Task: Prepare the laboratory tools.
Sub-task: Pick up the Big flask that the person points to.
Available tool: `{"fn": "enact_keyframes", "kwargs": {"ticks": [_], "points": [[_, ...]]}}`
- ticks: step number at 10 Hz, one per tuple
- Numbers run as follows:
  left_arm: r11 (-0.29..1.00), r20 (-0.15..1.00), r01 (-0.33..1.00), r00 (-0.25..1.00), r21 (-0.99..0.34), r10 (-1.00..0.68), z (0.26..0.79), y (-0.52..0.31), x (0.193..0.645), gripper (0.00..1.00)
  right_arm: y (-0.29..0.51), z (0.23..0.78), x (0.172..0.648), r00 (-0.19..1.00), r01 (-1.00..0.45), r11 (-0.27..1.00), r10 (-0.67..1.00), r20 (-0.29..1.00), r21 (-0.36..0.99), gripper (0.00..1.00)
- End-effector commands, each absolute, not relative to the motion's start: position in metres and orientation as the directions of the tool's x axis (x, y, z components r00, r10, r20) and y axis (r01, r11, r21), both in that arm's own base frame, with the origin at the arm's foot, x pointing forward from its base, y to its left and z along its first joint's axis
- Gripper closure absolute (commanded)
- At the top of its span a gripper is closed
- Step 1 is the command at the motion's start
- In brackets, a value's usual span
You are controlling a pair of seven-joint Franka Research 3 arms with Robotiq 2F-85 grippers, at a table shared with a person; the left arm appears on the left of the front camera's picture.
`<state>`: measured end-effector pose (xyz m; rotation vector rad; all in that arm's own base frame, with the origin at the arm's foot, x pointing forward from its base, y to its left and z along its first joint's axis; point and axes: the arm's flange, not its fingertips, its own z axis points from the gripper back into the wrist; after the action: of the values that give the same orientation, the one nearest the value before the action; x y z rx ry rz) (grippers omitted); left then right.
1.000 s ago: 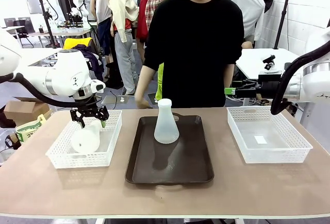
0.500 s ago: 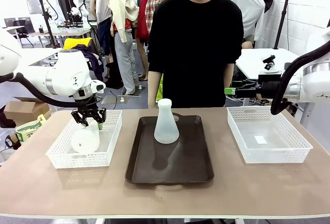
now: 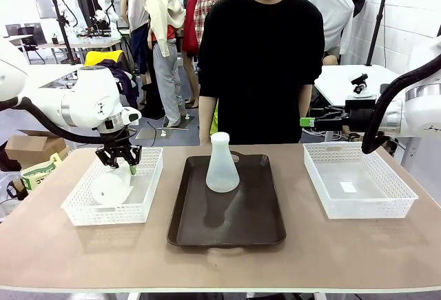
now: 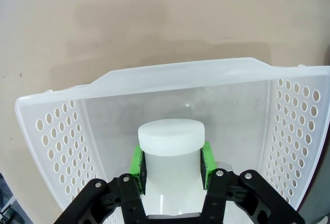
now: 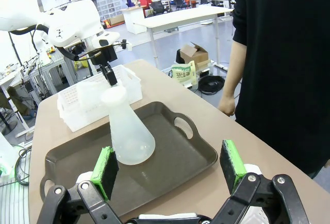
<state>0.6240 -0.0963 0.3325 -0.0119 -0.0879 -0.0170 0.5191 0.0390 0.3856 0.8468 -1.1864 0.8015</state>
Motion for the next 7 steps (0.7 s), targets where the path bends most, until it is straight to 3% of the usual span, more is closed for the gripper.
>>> {"fn": "enact_keyframes", "kwargs": {"ticks": [1,4,5,7], "points": [[1.000,0.074,-0.009,0.997,-0.002,0.009,0.3332,-0.0973,0.6170,1.00,0.0404,0.3853,0.5180,0.193,-0.875,0.466,0.088,0.977,0.130,0.00],[0.999,0.097,-0.027,0.995,-0.024,0.029,0.3332,-0.0968,0.6155,1.00,0.0404,0.3853,0.5180,0.193,-0.875,0.466,0.088,0.977,0.130,0.00],[0.997,0.033,-0.004,0.999,-0.080,0.007,0.3281,-0.0941,0.6138,1.00,0.0404,0.3853,0.5180,0.193,-0.875,0.466,0.088,0.977,0.130,0.00],[1.000,0.088,0.014,0.996,-0.013,-0.012,0.3326,-0.0961,0.6231,1.00,0.0404,0.3853,0.5180,0.193,-0.875,0.466,0.088,0.977,0.130,0.00]]}}
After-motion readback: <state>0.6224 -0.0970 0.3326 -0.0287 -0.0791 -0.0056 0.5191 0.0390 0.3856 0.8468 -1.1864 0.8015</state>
